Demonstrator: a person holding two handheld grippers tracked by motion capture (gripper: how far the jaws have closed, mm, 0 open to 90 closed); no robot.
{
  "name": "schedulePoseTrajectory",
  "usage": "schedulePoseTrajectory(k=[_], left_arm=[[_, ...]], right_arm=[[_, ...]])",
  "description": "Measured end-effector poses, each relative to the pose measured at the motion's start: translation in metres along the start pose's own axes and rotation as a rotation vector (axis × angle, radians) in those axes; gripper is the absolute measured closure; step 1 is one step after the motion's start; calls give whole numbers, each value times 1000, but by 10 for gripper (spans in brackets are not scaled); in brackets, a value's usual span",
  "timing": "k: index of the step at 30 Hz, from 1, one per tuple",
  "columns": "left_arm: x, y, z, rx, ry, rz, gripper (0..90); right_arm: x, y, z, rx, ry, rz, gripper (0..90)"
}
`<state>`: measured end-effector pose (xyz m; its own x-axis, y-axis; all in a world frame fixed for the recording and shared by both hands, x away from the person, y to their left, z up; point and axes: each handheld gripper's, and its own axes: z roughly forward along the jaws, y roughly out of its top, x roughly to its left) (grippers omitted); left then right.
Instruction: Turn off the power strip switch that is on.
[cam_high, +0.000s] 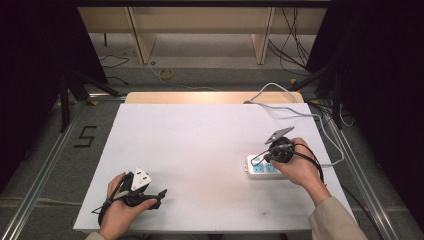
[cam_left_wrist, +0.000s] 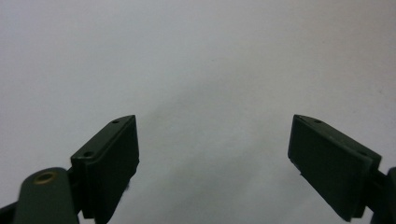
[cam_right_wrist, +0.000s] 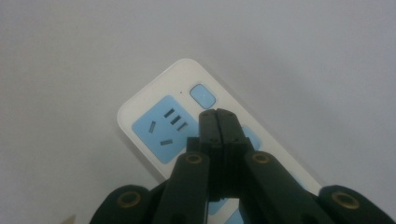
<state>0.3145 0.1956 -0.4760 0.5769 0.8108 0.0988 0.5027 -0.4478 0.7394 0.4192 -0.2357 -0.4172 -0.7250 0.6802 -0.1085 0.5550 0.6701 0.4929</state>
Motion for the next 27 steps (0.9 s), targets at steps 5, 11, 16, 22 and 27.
schedulePoseTrajectory(k=[5,11,16,22,27], left_arm=[[0,0,0,0,0,1,161],[0,0,0,-1,0,-1,161],[0,0,0,-1,-1,-1,161],[0,0,0,-2,-2,-1,161],[0,0,0,-2,-2,-1,161]], right_arm=[[0,3,1,6,-1,0,900],[-1,4,4,14,4,3,900],[-1,7,5,19,4,2,900],[-2,12,7,21,7,-1,900],[-2,15,9,31,7,-5,900]])
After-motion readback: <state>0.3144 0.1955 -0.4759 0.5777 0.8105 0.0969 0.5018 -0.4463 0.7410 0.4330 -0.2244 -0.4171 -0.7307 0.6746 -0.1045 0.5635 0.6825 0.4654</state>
